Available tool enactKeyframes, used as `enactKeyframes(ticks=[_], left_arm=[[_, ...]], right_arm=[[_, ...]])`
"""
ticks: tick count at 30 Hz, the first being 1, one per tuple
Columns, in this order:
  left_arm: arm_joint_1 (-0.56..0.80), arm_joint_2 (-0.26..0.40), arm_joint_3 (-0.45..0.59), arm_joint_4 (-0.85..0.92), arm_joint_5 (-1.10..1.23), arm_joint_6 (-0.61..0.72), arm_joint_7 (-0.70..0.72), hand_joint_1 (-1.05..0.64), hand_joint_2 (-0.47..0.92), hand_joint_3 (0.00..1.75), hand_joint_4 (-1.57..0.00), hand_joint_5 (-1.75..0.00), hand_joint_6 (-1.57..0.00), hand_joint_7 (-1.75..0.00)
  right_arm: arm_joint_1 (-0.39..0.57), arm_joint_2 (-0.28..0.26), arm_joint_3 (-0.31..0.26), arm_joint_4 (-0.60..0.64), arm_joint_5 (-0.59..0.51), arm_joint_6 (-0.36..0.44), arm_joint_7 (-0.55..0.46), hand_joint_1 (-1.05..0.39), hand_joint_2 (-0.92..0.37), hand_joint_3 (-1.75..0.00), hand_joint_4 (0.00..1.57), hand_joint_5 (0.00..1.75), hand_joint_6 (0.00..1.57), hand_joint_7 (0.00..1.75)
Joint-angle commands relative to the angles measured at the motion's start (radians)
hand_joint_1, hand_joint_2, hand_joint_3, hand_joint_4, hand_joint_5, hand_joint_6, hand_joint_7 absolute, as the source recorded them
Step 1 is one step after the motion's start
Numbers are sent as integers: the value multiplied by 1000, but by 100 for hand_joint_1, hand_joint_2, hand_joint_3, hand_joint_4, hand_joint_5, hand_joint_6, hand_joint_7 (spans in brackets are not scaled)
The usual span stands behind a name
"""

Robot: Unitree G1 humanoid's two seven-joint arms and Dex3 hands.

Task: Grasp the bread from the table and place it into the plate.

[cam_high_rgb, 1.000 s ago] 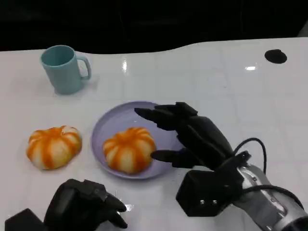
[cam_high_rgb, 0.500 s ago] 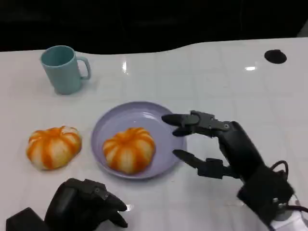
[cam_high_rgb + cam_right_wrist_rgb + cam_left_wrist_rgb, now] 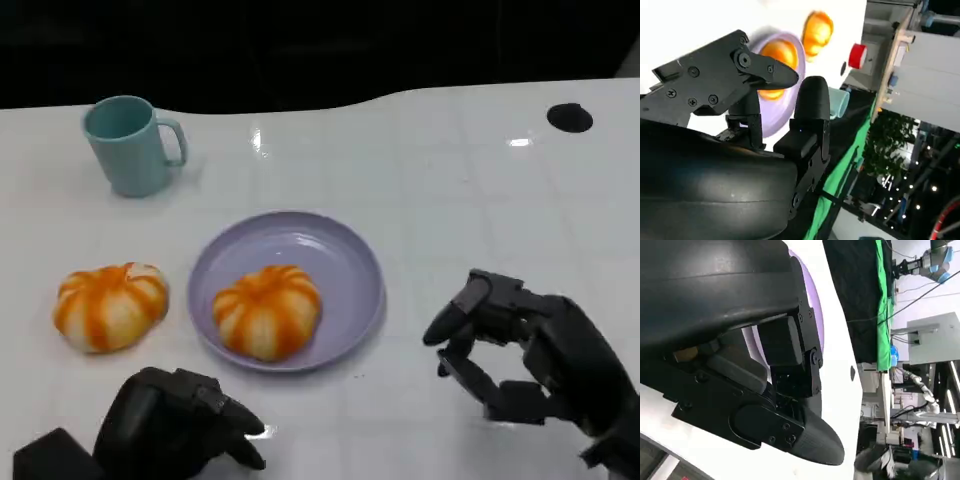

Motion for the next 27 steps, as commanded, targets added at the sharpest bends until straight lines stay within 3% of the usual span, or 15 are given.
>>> enactKeyframes(ticks=[1, 9, 27], left_arm=[[0, 13, 0, 3, 6, -7, 13, -105, 90, 0, -147, -60, -157, -24], [-1, 13, 1, 10, 3, -15, 8, -105, 90, 0, -147, -60, -157, -23], [13, 17, 4, -2, -7, -13, 2, -105, 90, 0, -147, -60, -157, -23]], right_arm=[[51, -25, -27, -35, 15, 0, 22, -13, -71, -77, 75, 151, 73, 127], [102, -26, -43, -8, -75, -48, -18, -17, -61, -96, 77, 173, 74, 134], [68, -22, -46, 175, -173, -224, -97, -24, -57, -101, 86, 175, 72, 141]])
